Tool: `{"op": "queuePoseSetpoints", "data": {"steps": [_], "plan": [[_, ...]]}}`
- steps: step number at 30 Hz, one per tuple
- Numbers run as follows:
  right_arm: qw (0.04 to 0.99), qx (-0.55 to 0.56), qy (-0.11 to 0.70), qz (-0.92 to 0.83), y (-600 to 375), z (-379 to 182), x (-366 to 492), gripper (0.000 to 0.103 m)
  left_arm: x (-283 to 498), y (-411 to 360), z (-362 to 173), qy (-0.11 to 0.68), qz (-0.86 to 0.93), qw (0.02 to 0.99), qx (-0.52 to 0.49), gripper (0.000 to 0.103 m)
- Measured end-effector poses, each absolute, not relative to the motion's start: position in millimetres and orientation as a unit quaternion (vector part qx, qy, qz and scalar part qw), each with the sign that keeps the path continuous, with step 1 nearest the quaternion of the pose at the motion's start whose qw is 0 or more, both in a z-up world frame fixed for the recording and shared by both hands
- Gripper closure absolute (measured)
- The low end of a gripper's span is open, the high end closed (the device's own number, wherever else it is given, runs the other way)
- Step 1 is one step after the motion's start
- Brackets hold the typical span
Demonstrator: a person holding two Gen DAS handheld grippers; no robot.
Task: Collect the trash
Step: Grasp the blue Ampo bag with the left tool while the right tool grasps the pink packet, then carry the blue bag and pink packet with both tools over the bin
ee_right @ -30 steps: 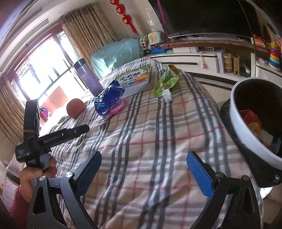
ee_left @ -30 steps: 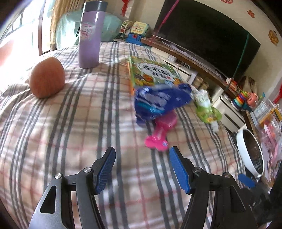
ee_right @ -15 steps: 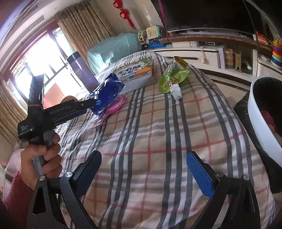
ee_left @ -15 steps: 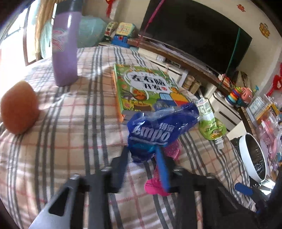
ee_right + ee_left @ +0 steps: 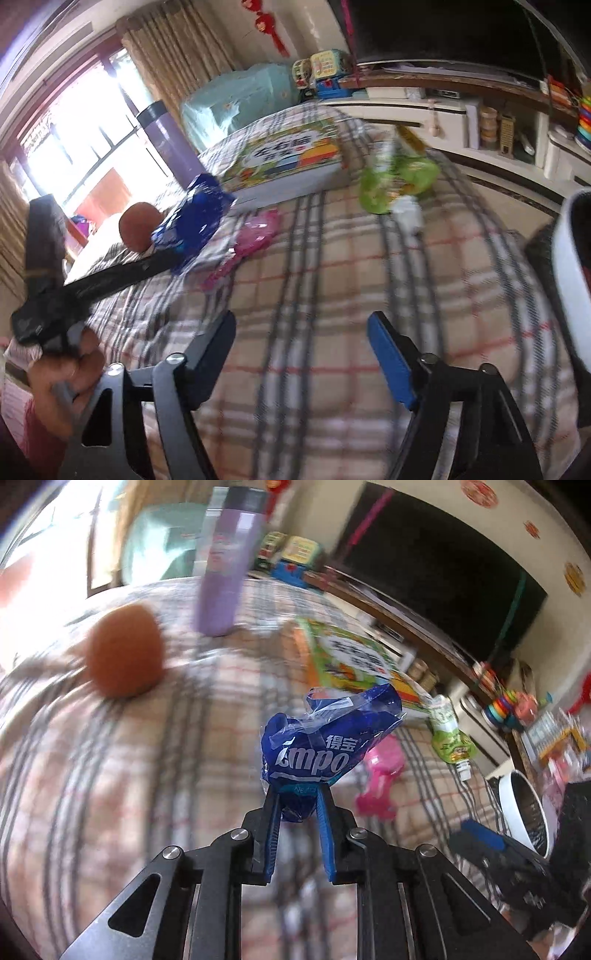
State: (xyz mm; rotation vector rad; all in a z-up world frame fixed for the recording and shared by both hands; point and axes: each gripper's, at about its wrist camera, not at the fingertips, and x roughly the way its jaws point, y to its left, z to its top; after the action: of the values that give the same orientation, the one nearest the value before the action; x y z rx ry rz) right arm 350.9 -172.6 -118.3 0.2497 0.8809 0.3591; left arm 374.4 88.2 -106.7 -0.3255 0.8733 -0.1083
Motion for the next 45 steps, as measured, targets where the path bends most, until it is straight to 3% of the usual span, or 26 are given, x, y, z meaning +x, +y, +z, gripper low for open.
{"op": "queuePoseSetpoints", "data": {"steps": [15, 16, 17, 18, 22, 23, 45], "plan": [[0.882, 0.054, 0.438, 0.164, -78, -132, 398, 0.04, 317, 117, -111, 0.424, -0.024, 0.882, -0.204, 0.086], [0.886, 0.042, 0.435, 0.157, -75, -132, 398, 0.052, 314, 116, -110, 0.424, -0.025, 0.882, -0.204, 0.086], [0.887, 0.037, 0.433, 0.155, -73, -131, 396, 0.076, 314, 115, -111, 0.425, -0.026, 0.881, -0.205, 0.086], [0.886, 0.037, 0.436, 0.155, -74, -132, 396, 0.084, 311, 115, -111, 0.426, -0.027, 0.881, -0.206, 0.086], [0.883, 0.059, 0.434, 0.166, -88, -131, 390, 0.087, 306, 106, -110, 0.426, -0.03, 0.88, -0.209, 0.086], [0.883, 0.066, 0.432, 0.168, -95, -129, 385, 0.094, 306, 102, -109, 0.427, -0.033, 0.879, -0.21, 0.086], [0.888, 0.112, 0.41, 0.173, -215, -107, 290, 0.1, 284, -13, -106, 0.438, -0.098, 0.876, -0.177, 0.086]]}}
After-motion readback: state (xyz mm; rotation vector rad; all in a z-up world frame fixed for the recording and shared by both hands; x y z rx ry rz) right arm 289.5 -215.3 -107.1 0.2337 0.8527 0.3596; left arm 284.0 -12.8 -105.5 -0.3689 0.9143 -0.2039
